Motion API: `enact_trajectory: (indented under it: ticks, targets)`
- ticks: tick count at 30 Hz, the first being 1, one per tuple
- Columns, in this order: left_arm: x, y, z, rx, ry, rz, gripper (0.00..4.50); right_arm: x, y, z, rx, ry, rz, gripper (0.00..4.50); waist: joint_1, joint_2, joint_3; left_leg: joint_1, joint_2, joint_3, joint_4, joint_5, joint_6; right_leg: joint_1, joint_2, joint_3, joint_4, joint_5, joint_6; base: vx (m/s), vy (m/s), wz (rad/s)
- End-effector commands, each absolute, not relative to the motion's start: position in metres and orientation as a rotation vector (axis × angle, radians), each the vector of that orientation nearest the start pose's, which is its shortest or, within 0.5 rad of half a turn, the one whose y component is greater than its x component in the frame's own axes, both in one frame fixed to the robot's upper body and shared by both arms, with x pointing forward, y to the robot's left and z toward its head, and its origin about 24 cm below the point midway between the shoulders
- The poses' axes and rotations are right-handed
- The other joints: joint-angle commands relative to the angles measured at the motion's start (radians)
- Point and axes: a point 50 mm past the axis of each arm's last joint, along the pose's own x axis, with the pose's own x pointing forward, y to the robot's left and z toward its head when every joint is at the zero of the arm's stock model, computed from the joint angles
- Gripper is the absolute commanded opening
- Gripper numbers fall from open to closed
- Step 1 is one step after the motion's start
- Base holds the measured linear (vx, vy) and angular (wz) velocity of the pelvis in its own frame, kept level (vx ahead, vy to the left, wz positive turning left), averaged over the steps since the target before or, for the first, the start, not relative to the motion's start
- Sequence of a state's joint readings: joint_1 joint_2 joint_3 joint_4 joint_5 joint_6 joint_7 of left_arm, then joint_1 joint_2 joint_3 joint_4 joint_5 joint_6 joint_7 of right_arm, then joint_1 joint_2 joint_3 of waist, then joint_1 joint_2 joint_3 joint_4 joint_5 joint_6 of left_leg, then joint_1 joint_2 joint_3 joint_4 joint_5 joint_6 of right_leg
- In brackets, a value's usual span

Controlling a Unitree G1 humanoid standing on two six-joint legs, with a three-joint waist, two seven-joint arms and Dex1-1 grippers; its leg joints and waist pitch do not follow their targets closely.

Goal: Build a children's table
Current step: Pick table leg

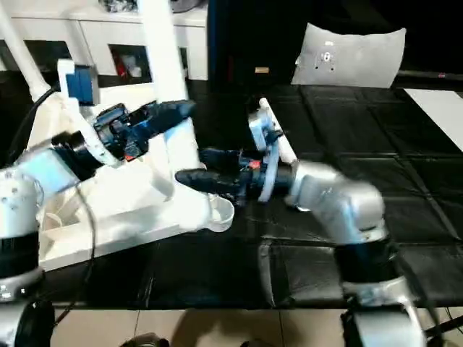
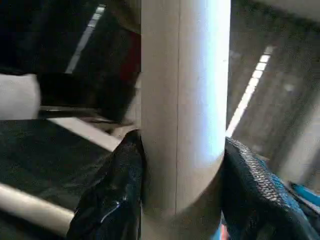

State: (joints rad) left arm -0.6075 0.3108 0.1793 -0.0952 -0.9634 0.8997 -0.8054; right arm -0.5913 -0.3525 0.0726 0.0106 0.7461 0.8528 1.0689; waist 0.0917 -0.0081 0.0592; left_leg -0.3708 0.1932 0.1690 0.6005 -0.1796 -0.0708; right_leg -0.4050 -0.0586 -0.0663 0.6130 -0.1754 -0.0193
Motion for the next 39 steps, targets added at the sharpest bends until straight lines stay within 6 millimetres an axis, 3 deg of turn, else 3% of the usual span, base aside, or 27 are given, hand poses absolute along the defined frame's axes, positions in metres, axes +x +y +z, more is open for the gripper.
enact_trajectory:
  ticks: [1,7,24,35,37,39]
  targets:
    - [0.29,0.119,0.213,-0.512,-0.042,-1.373,1.83,0.284,-0.096,0.163,0.365,0.241,1.58,4.08,0.005,-0.002,-0.071,0.009,0.025,-0.004,-0.063,-0.142,0.001,0.057,-0.069,0.046,-0.073,-0.27,-0.145,0.0,0.0,0.0]
    - [0.293,0.115,0.217,-0.503,-0.051,-1.394,1.83,0.284,-0.091,0.156,0.37,0.295,1.587,3.63,0.006,-0.008,-0.071,0.009,0.026,-0.004,-0.063,-0.136,-0.009,0.058,-0.07,0.047,-0.073,-0.278,-0.139,0.0,0.0,0.0]
    - [0.296,0.116,0.207,-0.469,-0.007,-1.35,1.83,0.284,-0.087,0.146,0.33,0.324,1.538,2.16,0.005,-0.008,-0.072,0.008,0.026,-0.004,-0.062,-0.125,-0.015,0.059,-0.069,0.047,-0.069,-0.25,-0.143,0.0,0.0,0.0]
    - [0.297,0.12,0.204,-0.489,-0.007,-1.29,1.83,0.289,-0.082,0.138,0.304,0.301,1.421,1.91,0.003,-0.01,-0.072,0.01,0.027,-0.004,-0.064,-0.132,-0.02,0.057,-0.07,0.047,-0.068,-0.259,-0.139,0.0,0.0,0.0]
    - [0.303,0.122,0.205,-0.511,-0.018,-1.226,2.39,0.293,-0.081,0.138,0.294,0.282,1.378,1.91,0.003,-0.008,-0.072,0.01,0.027,-0.004,-0.064,-0.135,-0.024,0.056,-0.07,0.048,-0.069,-0.257,-0.139,0.0,0.0,0.0]
    - [0.304,0.123,0.204,-0.466,-0.019,-1.192,2.53,0.296,-0.08,0.137,0.277,0.258,1.339,1.91,0.002,-0.007,-0.072,0.01,0.027,-0.005,-0.065,-0.139,-0.026,0.057,-0.071,0.047,-0.07,-0.263,-0.137,0.0,0.0,0.0]
